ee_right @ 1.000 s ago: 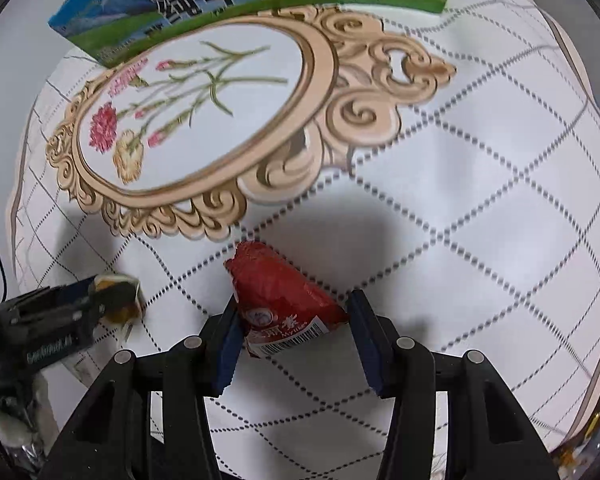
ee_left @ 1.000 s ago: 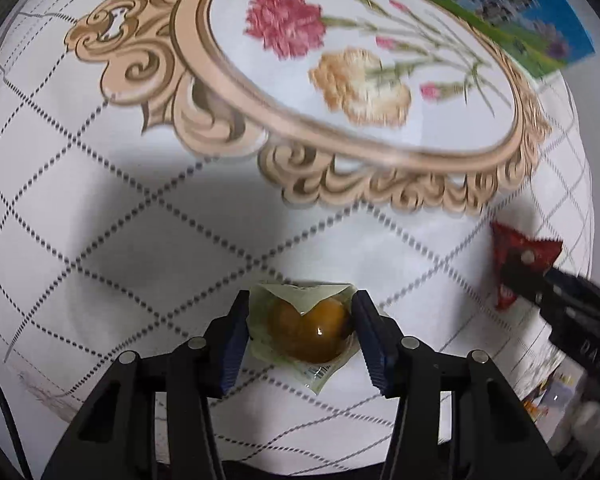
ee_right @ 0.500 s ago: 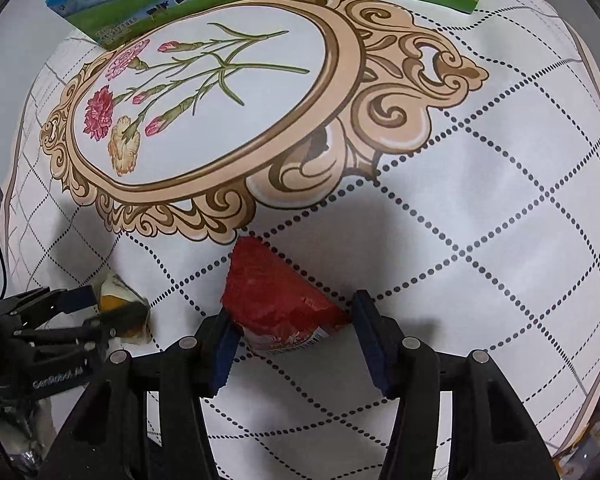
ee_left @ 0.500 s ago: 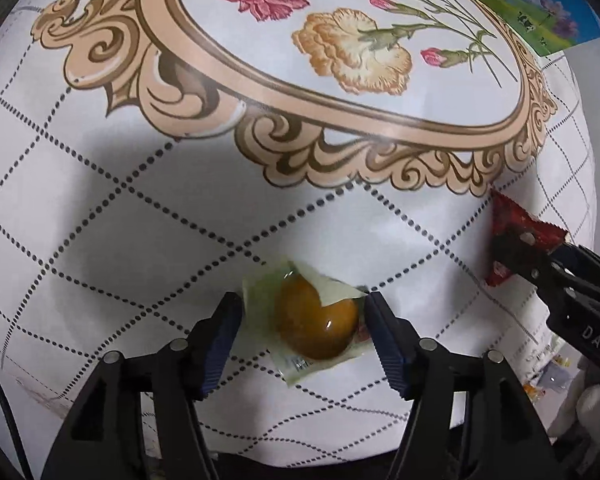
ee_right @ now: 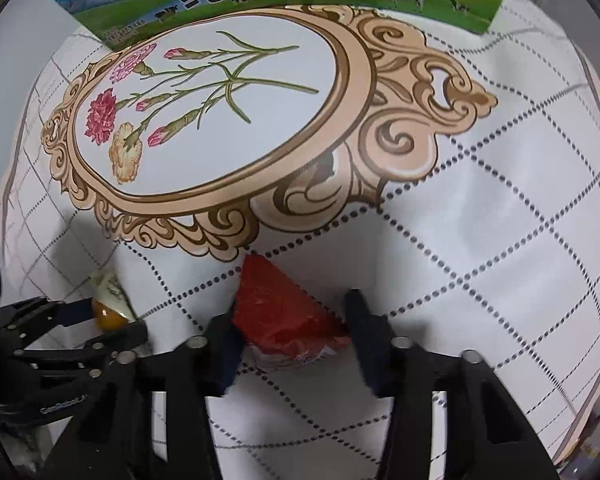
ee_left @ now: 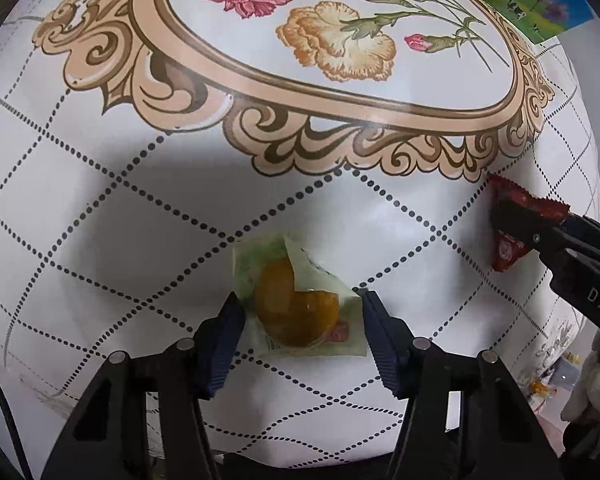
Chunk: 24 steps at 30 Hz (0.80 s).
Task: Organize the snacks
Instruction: 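Carry both packs into the box and open both tools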
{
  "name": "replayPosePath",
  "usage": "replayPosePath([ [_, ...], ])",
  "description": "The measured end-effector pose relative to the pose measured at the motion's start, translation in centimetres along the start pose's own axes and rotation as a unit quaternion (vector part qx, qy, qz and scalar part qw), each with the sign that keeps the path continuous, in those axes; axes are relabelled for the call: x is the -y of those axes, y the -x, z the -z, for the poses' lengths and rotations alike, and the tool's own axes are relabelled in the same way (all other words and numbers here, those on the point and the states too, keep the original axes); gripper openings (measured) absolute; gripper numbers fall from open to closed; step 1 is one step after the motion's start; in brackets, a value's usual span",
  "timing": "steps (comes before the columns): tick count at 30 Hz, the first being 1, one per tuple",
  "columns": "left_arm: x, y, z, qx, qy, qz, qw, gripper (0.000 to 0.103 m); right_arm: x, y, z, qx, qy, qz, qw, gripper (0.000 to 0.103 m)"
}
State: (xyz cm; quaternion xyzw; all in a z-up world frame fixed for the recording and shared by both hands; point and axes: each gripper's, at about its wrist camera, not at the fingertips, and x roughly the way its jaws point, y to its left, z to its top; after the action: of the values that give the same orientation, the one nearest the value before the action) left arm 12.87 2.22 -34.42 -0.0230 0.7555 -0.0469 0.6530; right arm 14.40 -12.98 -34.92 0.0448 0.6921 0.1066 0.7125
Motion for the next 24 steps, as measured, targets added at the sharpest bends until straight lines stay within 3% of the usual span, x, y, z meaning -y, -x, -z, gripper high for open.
replayPosePath([
  [3,1.2,1.2,0.2,0.014,-0.007,-0.014,0.9998,0.056,0.0,0.7,0.0,0.009,0.004,-0.006,1.000,0.039],
  [7,2.2,3.0,0.0,0.023,-0.013,-0.005,0.9996,0.056,-0.2,2.1,0.9,0.018,-0.001,-0.031,0.999,0.037],
  [14,4.1,9.2,-1.6,0.058,-0.014,0.061,0.9963,0.056,-0.6,7.7,0.3,0.052,-0.010,-0.099,0.994,0.036],
  [20,6.0,17.0,-7.3,0.125,-0.038,0.097,0.9866,0.056,-0.3,15.5,-3.8,0.123,-0.011,-0.132,0.983,0.036],
  [24,6.6,22.1,-13.1,0.174,-0.052,0.088,0.9794,0.056,0.6,20.5,-8.4,0.177,-0.001,-0.125,0.976,0.036],
])
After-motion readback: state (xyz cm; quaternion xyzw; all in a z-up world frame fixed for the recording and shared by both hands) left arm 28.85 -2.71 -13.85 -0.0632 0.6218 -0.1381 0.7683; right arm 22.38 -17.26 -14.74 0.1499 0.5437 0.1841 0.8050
